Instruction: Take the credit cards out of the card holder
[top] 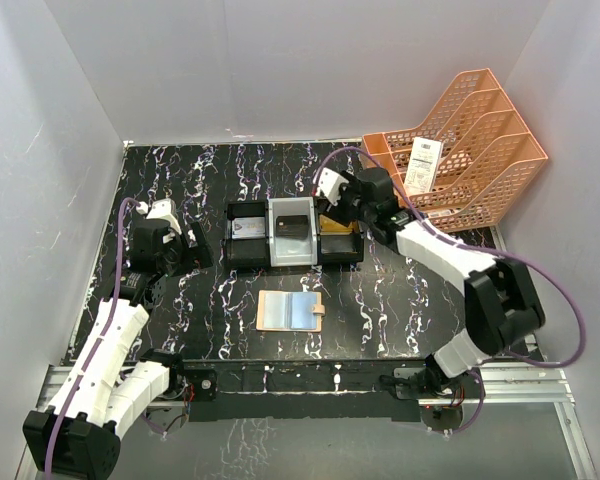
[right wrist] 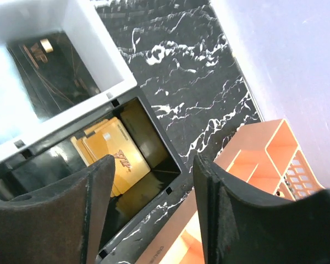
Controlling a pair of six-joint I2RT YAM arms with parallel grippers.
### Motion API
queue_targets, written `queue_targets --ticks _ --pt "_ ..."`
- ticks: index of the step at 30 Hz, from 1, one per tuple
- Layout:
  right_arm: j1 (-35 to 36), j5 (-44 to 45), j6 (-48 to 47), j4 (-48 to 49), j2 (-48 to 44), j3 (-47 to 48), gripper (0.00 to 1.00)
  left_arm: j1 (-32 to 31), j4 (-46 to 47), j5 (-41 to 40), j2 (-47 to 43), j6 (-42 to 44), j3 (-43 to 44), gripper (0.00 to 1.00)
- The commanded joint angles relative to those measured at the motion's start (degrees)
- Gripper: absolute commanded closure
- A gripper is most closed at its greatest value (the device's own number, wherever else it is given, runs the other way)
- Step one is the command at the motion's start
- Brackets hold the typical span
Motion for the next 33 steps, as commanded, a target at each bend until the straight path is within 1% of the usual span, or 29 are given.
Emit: queue_targets --ticks 1,2,4,7,10,11,13,14,15,17,18,20,23,25,26,28,29,31,33 --pt "-0.3 -0.8 18.3 10.1 -10.1 -3.8 0.42 0.3 0.5 1.6 0.0 0.8 -0.7 0.01" --pt "-0.4 -0.9 22.5 10.0 -12.0 -4.9 0.42 0.3 0.5 1.9 0.0 0.8 -0.7 0.01" --pt "-0.3 0.3 32.3 9.8 -15.5 -7.0 0.36 0.4 0.6 2.4 0.2 0.8 -0.8 0.01" --pt "-0.2 3.8 45.3 8.0 -20.1 -10.7 0.32 0.3 0.9 3.0 0.6 1.0 -0.9 0.01" --pt "-0.3 6.1 57.3 5.9 -23.9 -14.0 0.31 0.4 0.9 4.0 1.3 1.1 -0.8 0.01" --pt "-0.3 6.8 65.0 4.7 -25.2 -15.0 0.31 0.3 0.9 4.2 1.4 1.1 -0.8 0.01" --pt "-0.3 6.2 76.1 3.0 -26.6 -16.8 0.27 0.3 1.1 4.6 1.7 1.2 -0.8 0.01" --pt "-0.3 4.4 79.4 2.8 -27.1 -17.8 0.25 0.3 1.1 4.7 1.8 1.2 -0.9 0.01" --pt "-0.3 2.1 81.4 3.1 -27.6 -18.6 0.2 0.3 1.2 4.9 1.9 1.2 -0.9 0.01" --pt "-0.3 -2.3 84.4 4.0 -28.5 -20.4 0.03 0.3 1.2 5.4 2.2 1.2 -0.9 0.01" --pt "-0.3 -3.8 85.5 5.0 -28.9 -21.9 0.02 0.3 1.1 5.7 2.3 1.2 -0.9 0.01" --pt "-0.3 -5.2 91.5 8.6 -29.6 -26.3 0.02 0.3 1.1 6.5 2.5 1.2 -0.8 0.01" --pt "-0.3 -11.3 101.7 21.5 -29.1 -34.2 0.02 0.3 0.9 8.2 2.1 1.0 -0.6 0.01" --pt "-0.3 -14.9 103.8 23.7 -27.2 -35.3 0.02 0.3 1.5 9.6 1.0 0.5 -1.1 0.01" --pt "-0.2 -16.6 103.7 22.5 -26.0 -34.8 0.02 0.3 2.0 10.7 0.4 -0.1 -1.5 0.01" --pt "-0.1 -19.2 102.4 18.1 -23.8 -32.9 0.06 0.3 3.2 14.0 -0.5 -2.7 -2.7 0.01" --pt "0.3 -20.2 101.3 15.9 -22.9 -31.9 0.08 0.3 4.2 17.0 -0.8 -4.8 -3.9 0.01" --pt "1.4 -19.9 98.9 10.4 -21.7 -30.1 0.13 0.3 7.8 23.4 -0.7 -9.8 -6.8 0.05" --pt "3.0 -17.9 97.8 6.5 -21.9 -29.3 0.21 0.3 12.8 30.6 0.0 -14.8 -10.6 0.11"
